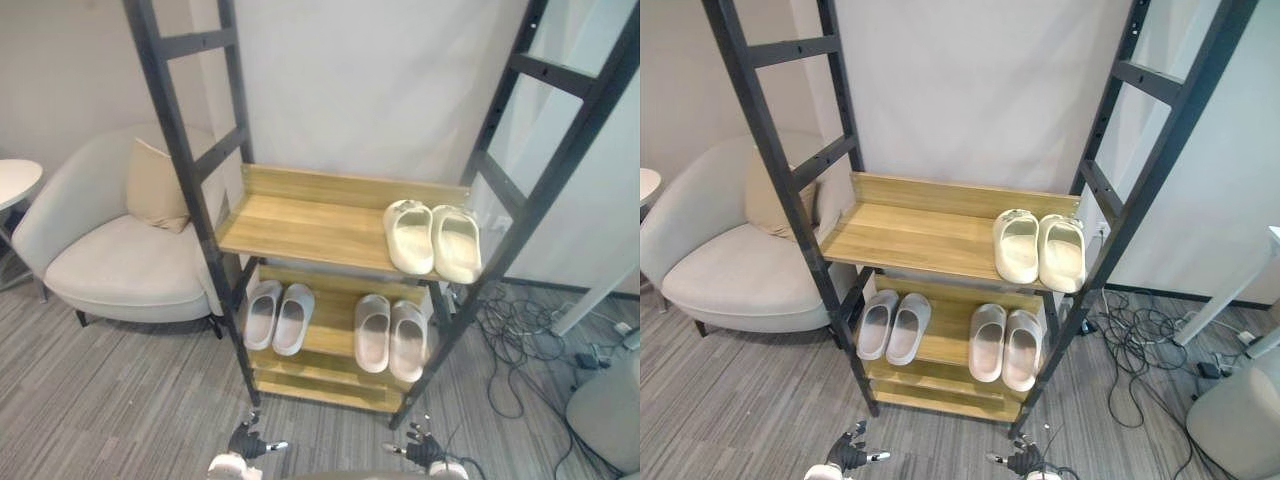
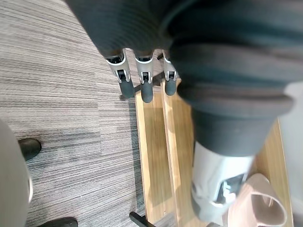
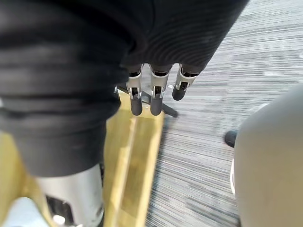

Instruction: Organize the slippers on the shoe rack

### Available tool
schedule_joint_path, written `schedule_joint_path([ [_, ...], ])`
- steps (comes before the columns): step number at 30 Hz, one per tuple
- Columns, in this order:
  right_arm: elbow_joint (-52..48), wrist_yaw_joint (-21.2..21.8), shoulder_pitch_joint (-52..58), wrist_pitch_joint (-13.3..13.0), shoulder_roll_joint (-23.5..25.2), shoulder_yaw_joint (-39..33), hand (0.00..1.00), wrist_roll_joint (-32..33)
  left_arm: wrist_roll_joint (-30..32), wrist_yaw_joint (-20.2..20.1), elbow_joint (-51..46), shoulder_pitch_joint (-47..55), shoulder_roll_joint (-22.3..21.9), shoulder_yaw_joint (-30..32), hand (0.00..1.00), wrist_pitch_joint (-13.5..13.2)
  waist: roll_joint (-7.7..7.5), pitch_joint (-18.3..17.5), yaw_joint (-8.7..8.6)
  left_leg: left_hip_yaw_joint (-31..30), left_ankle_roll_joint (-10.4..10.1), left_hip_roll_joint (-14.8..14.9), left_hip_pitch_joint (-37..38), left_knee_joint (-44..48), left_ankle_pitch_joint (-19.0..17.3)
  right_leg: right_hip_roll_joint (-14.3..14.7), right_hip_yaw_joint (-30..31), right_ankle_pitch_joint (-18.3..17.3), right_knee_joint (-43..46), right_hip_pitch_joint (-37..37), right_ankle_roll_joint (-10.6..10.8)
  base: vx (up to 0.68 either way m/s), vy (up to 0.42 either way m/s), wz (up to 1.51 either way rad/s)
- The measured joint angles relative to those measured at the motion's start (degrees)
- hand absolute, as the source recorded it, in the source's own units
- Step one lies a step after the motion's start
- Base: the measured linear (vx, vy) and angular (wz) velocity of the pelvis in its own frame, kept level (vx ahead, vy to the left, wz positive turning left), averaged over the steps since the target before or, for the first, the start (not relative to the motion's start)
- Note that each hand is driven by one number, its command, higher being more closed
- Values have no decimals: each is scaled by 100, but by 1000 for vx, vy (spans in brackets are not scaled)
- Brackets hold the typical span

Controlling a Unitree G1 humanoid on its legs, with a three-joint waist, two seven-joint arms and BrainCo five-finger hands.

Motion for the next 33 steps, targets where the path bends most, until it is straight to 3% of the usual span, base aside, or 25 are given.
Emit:
schedule_joint_path([
  [3,8,27,-62,-8,-82,-1,0,-28,60,0,20,-128,119,-99,0,7,-93,70,-126,-410,5,-66,-649,718,-238,121,1336,-417,536,-373,58,-28,-52,69],
  [5,19,26,-46,13,-175,5,0,-168,115,18,-7,-195,149,-106,0,7,-92,132,-144,-879,-84,-77,-1038,1114,-322,200,1562,-655,552,-354,177,13,-130,113],
  [9,5,27,-58,43,-235,84,0,-194,121,127,-20,-225,138,-96,0,12,24,170,-61,-1368,-261,74,-1212,1014,-137,363,1224,-716,431,-321,73,6,-180,69],
  [12,-21,-27,-225,41,-296,86,0,-182,111,237,-12,-376,125,-103,0,25,188,389,-84,-1894,-542,339,-1585,751,201,643,602,-475,-30,-337,-249,-34,-236,79],
  [14,-25,-68,-327,52,-321,82,0,-185,113,237,-14,-412,98,-100,0,34,272,510,-27,-1961,-602,452,-1643,533,346,739,437,-395,-100,-372,-367,-47,-154,50],
  [15,-28,-90,-344,57,-310,71,0,-185,112,238,-13,-412,82,-96,0,36,205,502,-27,-1890,-583,509,-1612,365,382,700,325,-349,-184,-404,-430,-34,-110,45],
  [16,-32,-111,-378,61,-265,49,0,-183,114,227,-7,-489,72,-110,0,48,178,550,-56,-1425,-428,613,-1792,673,249,605,124,-313,-205,-496,-497,-41,-110,64],
  [17,-69,-117,-413,66,-244,36,0,-181,115,229,-9,-576,16,-108,0,73,177,611,-83,-901,-359,676,-2099,1501,48,502,-45,-292,-190,-546,-529,-27,-118,77],
  [20,-272,-146,-351,62,-266,35,0,-171,122,227,-8,-623,-176,-116,0,122,350,604,-160,49,-216,940,-2014,2483,-251,431,-571,-284,-258,-389,-537,7,-15,89],
  [22,-356,-161,-375,67,-275,23,0,-172,126,231,-32,-695,-193,-181,0,122,454,581,-227,590,-182,1063,-1969,2255,-325,480,-882,-334,-197,-330,-483,-6,65,121],
  [24,-383,-159,-388,67,-121,-16,0,-172,151,233,3,-721,-80,-335,0,134,359,545,-269,646,-196,837,-1638,1402,-257,396,-946,-290,-454,-197,-338,-21,103,100],
  [27,-392,-159,-380,65,128,-7,0,-173,233,230,107,-487,-20,-331,0,160,269,468,-234,519,-141,467,-1265,486,274,241,-944,-184,-631,-83,-269,-48,70,33],
  [29,-381,-173,-386,71,156,-8,0,-174,231,233,142,-470,2,-318,0,164,290,458,-230,453,-64,326,-1188,141,476,142,-977,-284,-615,-145,-130,-85,58,22],
  [31,-381,-186,-443,83,164,1,0,-175,226,229,137,-479,-6,-288,0,163,233,490,-214,475,14,231,-1256,255,393,4,-951,-501,-295,-291,42,-67,75,13],
  [32,-380,-189,-442,87,195,10,0,-179,227,224,135,-490,-15,-277,0,160,202,508,-213,473,52,218,-1308,470,227,-64,-920,-672,-92,-298,247,-15,45,20],
  [33,-377,-189,-405,103,182,9,0,-180,229,223,132,-479,-12,-275,0,157,176,508,-219,416,95,226,-1438,787,10,-118,-908,-848,105,-285,611,9,60,28],
])
